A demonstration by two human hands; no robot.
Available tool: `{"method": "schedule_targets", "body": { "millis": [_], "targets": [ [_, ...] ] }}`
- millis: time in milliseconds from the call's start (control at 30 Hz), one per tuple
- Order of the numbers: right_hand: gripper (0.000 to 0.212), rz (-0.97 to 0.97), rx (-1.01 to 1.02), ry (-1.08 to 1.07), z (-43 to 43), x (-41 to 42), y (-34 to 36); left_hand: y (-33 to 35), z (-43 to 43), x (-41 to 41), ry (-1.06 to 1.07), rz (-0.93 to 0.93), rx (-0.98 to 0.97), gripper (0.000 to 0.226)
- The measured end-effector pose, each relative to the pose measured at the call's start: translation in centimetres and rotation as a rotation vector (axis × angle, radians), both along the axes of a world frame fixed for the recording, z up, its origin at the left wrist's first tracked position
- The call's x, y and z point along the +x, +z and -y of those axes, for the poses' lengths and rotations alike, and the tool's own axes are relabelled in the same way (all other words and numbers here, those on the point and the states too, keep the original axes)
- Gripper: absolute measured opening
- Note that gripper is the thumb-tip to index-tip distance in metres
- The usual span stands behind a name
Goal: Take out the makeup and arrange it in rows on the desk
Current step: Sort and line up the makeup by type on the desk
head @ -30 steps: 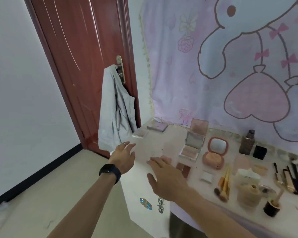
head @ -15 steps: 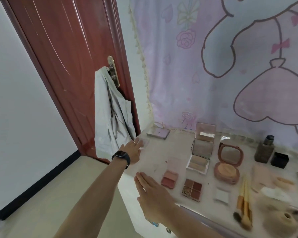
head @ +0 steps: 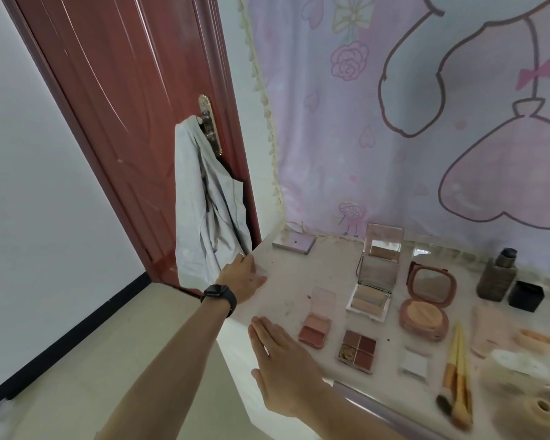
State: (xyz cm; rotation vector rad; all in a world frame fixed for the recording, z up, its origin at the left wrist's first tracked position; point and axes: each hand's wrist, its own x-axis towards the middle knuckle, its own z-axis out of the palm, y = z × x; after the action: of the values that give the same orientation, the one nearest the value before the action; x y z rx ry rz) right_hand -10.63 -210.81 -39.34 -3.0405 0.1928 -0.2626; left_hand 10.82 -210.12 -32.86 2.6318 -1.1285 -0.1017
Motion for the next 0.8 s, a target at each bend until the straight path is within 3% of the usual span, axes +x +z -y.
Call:
{"method": "schedule_targets", "body": {
  "millis": [133, 300, 467, 667, 800],
  "targets": [
    [0.069, -0.029, 0.036, -0.027, -0.1, 0.3, 0.0, -0.1, -0.6, -0.2, 0.063, -0.08, 0.0, 0.062],
    [0.068, -0.034, 0.068, 0.014, 0.4, 0.1, 1.5, 0.5, -2.4, -1.3, 0.123, -0.179, -0.082, 0.074],
    [0.051, -0.057, 0.489, -0.059, 0.6, -1.2, 7.1, 2.5, -5.9, -4.0, 0.192, -0.452, -0.419, 0.073],
    [0.017, 0.35, 1.183, -0.24, 2.0, -9.5, 12.7, 7.2, -7.5, -12.3, -0.002, -0.566, -0.681, 0.064],
    [0.02, 0.532, 1.322, -0.321, 2.6, -16.8, 15.4, 9.1, -6.9, -19.1, -0.188, -0.538, -0.748, 0.059]
  ]
}}
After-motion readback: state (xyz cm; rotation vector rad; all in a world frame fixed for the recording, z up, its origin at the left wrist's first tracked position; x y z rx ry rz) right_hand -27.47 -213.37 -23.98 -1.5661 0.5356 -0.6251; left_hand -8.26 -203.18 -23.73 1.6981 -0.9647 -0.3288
